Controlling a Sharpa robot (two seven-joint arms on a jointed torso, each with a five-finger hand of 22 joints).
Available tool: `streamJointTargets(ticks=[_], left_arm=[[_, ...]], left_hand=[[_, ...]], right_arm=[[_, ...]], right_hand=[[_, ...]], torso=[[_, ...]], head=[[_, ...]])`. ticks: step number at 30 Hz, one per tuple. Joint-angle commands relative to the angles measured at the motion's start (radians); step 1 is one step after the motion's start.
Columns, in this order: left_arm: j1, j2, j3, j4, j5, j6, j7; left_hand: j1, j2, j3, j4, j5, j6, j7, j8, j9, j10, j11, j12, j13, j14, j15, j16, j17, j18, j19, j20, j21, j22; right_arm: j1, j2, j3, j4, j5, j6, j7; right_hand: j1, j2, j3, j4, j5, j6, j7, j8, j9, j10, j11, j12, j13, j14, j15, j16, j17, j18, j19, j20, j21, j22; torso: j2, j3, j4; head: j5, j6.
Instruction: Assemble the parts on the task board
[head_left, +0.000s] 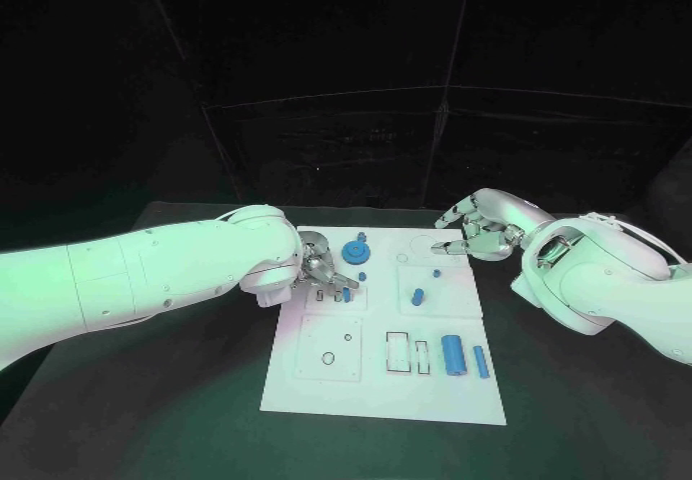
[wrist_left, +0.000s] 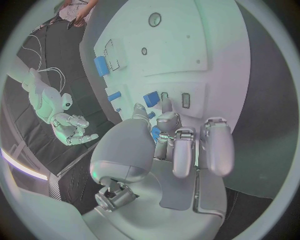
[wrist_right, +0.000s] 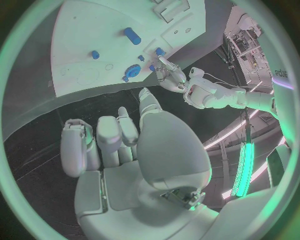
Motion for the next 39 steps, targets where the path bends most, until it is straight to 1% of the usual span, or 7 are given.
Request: streamJointTargets(ticks=[1,9,15,18,29,33,39], left_arm=[[0.003,0.007,-0.002,-0.003,-0.003,0.019,-0.015],[0.003,0.021,-0.004,-0.006,0.002,0.016,-0.013],[0.003,0.028,-0.005,-0.009,0.003,0.012,-0.014],[0.004,0.029,-0.005,-0.01,0.003,0.013,-0.014],[0.004,0.034,-0.005,-0.012,0.003,0.03,-0.011],[0.004,0.037,-0.005,-0.013,0.005,0.03,-0.009],[0.004,0.037,-0.005,-0.012,0.017,0.028,-0.006]], left_hand=[[0.01,0.004,-0.005,-0.001,-0.005,-0.009,0.001,0.008,0.005,0.01,-0.002,0.012,0.008,0.108,-0.007,0.003,0.263,-0.019,0.023,-0.007,0.004,0.003],[0.025,0.011,-0.002,-0.005,-0.004,-0.014,0.0,0.02,0.019,0.011,-0.002,0.018,0.015,0.108,-0.007,0.003,0.263,-0.019,0.022,-0.007,0.006,0.005],[0.037,0.018,0.002,-0.008,-0.004,-0.019,0.0,0.027,0.029,0.01,-0.002,0.02,0.017,0.108,-0.007,0.003,0.263,-0.019,0.021,-0.007,0.006,0.006],[0.051,0.022,0.007,-0.015,-0.004,-0.023,0.0,0.033,0.037,0.009,-0.002,0.022,0.018,0.108,-0.007,0.003,0.263,-0.019,0.02,-0.007,0.007,0.007],[0.125,0.04,0.051,-0.067,-0.003,-0.039,0.0,0.052,0.066,0.007,-0.003,0.027,0.023,0.108,-0.007,0.003,0.263,-0.019,0.018,-0.007,0.011,0.014],[0.146,0.056,0.074,-0.082,-0.003,-0.043,-0.001,0.055,0.073,0.007,-0.004,0.028,0.024,0.108,-0.008,0.003,0.263,-0.019,0.018,-0.007,0.011,0.015],[0.22,0.086,0.143,-0.136,-0.002,-0.056,-0.008,0.052,0.08,0.003,-0.011,0.023,0.022,0.108,-0.013,0.003,0.263,-0.019,0.017,-0.011,0.012,0.018]], right_arm=[[0.002,0.003,0.001,-0.001,-0.002,0.008,-0.004],[0.002,0.011,0.001,-0.007,-0.007,0.007,-0.004],[0.002,0.015,0.001,-0.008,-0.007,0.01,-0.005],[0.002,0.017,0.001,-0.009,-0.007,0.012,-0.006],[0.002,0.02,0.001,-0.011,-0.007,0.016,-0.007],[0.002,0.022,0.001,-0.012,-0.007,0.017,-0.008],[0.002,0.023,0.001,-0.013,-0.007,0.018,-0.008]], right_hand=[[0.005,0.004,-0.008,0.002,0.006,0.005,-0.001,0.006,0.001,-0.004,-0.003,-0.005,-0.003,-0.008,0.0,-0.008,-0.003,0.013,-0.008,0.0,-0.007,0.056],[0.007,0.007,-0.013,0.008,0.012,0.001,-0.001,0.007,0.0,-0.014,-0.003,-0.02,-0.017,-0.011,0.0,-0.017,-0.019,0.016,-0.018,0.0,-0.014,0.044],[0.01,0.009,-0.015,0.01,0.016,0.001,-0.001,0.008,-0.001,-0.016,-0.003,-0.021,-0.019,-0.011,-0.001,-0.021,-0.023,0.016,-0.02,0.0,-0.016,0.041],[0.012,0.01,-0.016,0.011,0.018,0.0,-0.001,0.008,-0.001,-0.017,-0.003,-0.022,-0.02,-0.012,-0.001,-0.023,-0.025,0.017,-0.021,0.0,-0.018,0.039],[0.015,0.011,-0.018,0.012,0.021,0.0,-0.001,0.01,-0.001,-0.017,-0.003,-0.023,-0.021,-0.012,-0.001,-0.026,-0.029,0.017,-0.023,0.0,-0.019,0.037],[0.015,0.011,-0.018,0.012,0.021,0.0,-0.001,0.01,-0.001,-0.017,-0.003,-0.023,-0.021,-0.012,-0.001,-0.026,-0.029,0.017,-0.023,0.0,-0.019,0.037],[0.019,0.013,-0.02,0.014,0.027,0.001,-0.002,0.012,-0.001,-0.017,-0.003,-0.023,-0.021,-0.012,-0.001,-0.028,-0.03,0.017,-0.023,-0.001,-0.021,0.035]], torso=[[-0.001,0.0004,0.0008],[0.0,0.0002,0.0008],[0.0,0.0007,0.0005],[-0.001,-0.0001,0.0008],[-0.001,0.0003,0.0009],[0.0,0.0001,0.001],[0.0,0.0002,0.0015]], head=[[0.0,-0.001],[-0.002,-0.005],[-0.006,-0.004],[-0.007,-0.006],[-0.007,-0.011],[-0.007,-0.012],[-0.007,-0.016]])
